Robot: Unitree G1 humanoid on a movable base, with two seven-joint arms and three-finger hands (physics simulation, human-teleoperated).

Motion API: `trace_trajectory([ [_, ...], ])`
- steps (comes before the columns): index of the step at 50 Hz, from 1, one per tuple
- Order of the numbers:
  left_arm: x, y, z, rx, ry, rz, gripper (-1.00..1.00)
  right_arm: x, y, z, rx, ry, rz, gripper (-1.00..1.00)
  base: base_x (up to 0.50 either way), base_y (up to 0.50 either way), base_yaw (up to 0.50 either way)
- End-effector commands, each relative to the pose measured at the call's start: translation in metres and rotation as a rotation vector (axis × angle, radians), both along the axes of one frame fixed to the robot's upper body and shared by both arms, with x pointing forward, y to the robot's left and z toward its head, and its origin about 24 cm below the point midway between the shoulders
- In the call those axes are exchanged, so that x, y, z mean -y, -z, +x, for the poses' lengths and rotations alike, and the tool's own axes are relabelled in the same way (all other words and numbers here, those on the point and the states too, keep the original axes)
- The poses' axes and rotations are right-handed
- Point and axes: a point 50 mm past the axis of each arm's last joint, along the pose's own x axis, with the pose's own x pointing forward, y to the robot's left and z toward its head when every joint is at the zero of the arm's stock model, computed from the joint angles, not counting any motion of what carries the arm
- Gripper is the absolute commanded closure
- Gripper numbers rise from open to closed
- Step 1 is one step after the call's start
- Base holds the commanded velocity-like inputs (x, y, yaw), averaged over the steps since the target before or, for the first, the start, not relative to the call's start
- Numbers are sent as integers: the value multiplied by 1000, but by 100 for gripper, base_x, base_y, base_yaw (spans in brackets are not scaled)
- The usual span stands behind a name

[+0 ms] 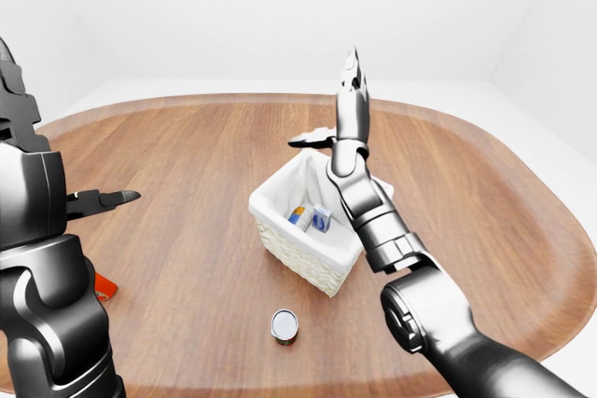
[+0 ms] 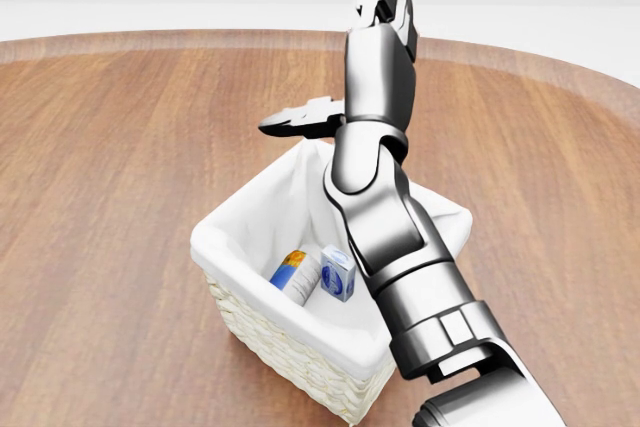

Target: Pick up the alphabet soup and the cream cheese box, and put them in the basket.

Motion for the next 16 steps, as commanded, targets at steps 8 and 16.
trace_trajectory([
  [8,0,0,0,-4,1,1,-100,-3,-46,-32,270,-32,81,-100,0,0,0],
  [16,0,1,0,-7,-1,-1,-100,1,-41,-37,273,-23,93,-100,0,0,0],
])
